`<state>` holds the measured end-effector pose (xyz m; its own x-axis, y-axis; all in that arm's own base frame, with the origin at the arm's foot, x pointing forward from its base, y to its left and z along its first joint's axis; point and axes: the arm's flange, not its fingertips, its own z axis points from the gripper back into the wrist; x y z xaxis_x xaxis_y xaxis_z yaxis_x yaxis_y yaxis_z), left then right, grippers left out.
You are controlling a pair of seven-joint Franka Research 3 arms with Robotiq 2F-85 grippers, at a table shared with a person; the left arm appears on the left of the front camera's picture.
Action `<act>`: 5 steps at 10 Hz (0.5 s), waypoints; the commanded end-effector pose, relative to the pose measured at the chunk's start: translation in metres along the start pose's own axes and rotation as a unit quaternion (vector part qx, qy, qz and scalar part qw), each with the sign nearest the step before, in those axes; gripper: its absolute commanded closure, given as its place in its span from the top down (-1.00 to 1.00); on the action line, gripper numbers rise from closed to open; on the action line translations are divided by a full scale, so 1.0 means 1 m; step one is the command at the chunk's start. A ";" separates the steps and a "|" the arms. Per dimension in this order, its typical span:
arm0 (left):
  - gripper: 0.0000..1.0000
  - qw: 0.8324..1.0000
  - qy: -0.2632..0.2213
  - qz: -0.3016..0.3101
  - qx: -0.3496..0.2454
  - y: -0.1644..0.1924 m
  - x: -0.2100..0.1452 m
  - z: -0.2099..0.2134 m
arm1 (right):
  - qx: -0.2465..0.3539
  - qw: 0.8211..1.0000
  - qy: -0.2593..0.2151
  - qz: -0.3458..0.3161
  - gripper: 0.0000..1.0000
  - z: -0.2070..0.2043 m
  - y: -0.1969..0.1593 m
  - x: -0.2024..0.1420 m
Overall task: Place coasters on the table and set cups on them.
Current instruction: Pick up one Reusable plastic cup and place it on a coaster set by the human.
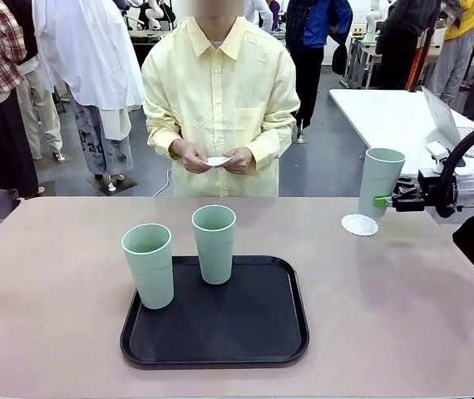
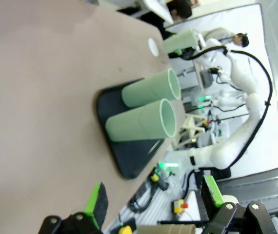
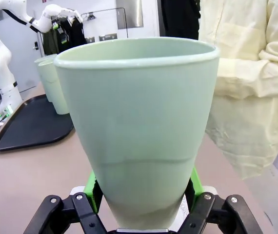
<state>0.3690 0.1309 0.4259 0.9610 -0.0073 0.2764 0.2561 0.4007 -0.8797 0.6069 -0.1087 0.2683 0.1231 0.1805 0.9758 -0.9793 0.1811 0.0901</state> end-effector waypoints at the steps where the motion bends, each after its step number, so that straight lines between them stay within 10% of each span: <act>1: 1.00 1.000 -0.005 -0.008 -0.009 0.000 0.000 0.001 | 0.010 1.000 0.020 0.002 0.61 -0.006 -0.013 -0.004; 5: 1.00 1.000 -0.005 -0.008 -0.009 0.000 0.000 0.001 | 0.025 0.999 0.024 -0.013 0.61 -0.020 -0.021 -0.028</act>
<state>0.3690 0.1309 0.4259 0.9610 -0.0073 0.2764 0.2560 0.4007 -0.8797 0.6168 -0.0990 0.2373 0.1474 0.1966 0.9693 -0.9807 0.1566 0.1173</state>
